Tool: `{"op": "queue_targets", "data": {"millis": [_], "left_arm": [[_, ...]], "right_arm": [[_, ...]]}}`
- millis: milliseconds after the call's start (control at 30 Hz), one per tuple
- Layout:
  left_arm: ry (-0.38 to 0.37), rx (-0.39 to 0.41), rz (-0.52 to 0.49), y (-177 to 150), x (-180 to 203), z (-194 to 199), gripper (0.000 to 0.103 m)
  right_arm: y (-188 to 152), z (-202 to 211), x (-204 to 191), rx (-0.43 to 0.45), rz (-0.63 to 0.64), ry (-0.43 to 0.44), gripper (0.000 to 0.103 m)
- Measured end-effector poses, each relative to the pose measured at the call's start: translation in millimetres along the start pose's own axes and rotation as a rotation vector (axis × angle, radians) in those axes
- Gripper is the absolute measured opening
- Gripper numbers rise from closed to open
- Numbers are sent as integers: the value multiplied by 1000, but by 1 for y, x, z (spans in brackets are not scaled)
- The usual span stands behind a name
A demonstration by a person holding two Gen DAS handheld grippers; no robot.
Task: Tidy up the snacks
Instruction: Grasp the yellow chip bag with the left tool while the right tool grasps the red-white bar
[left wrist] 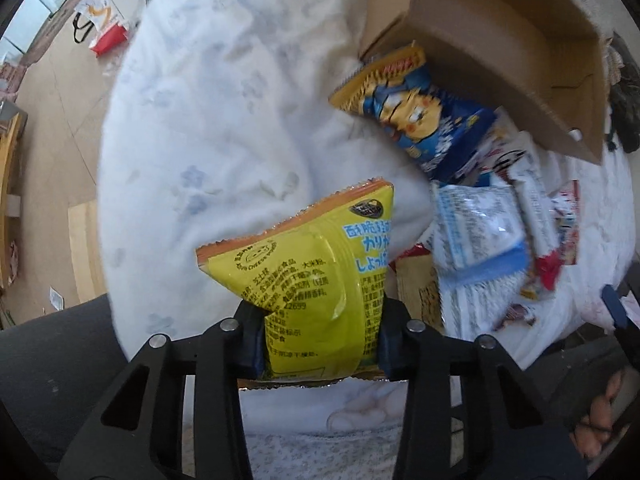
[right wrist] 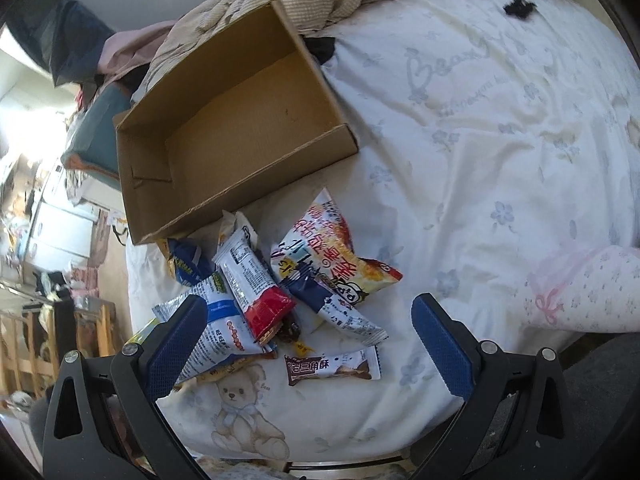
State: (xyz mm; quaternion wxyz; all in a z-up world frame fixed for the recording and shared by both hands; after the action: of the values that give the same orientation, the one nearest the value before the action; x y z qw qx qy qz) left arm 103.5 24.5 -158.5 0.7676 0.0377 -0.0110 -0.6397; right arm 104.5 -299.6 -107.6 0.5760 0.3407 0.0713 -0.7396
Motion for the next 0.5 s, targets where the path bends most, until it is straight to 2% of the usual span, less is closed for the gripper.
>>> {"op": "queue_targets", "data": {"millis": [133,200,267,300,400,500], "left_arm": [[-11,80,-13,-3,-5,41,36],[-3,121,-29,-3,-5,55,36],[5,160,-42,-1,-5,62,36],[7,169,-43,11,-8,57,36],[30,177,-13,17,-13,52,36],[20,174,23,26,-18,52,37]], "right_arm": [[6,-10,-7,-63,-3,72,103],[11,-21,-17,-104,52,52,103],[17,-37,-34,-167,154,14,99],[20,-46,-42,-203,211,-1,94],[18,-75,-65,-336,398,-38,89],[16,-94,-75,-400,522,-100,73]]}}
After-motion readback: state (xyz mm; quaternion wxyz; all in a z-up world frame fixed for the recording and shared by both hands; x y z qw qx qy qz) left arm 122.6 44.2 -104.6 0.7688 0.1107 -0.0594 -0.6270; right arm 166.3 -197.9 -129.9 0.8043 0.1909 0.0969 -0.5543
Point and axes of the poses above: each gripper's, at about its wrist camera, not at the fingertips, and z roughly against the way its jaws point, x to its right, y to its top, the point moved 2 cm from there along -z, roughly the way its jaws point, and after that the axes turned 10 degrees about y, right-handed, at the moved point
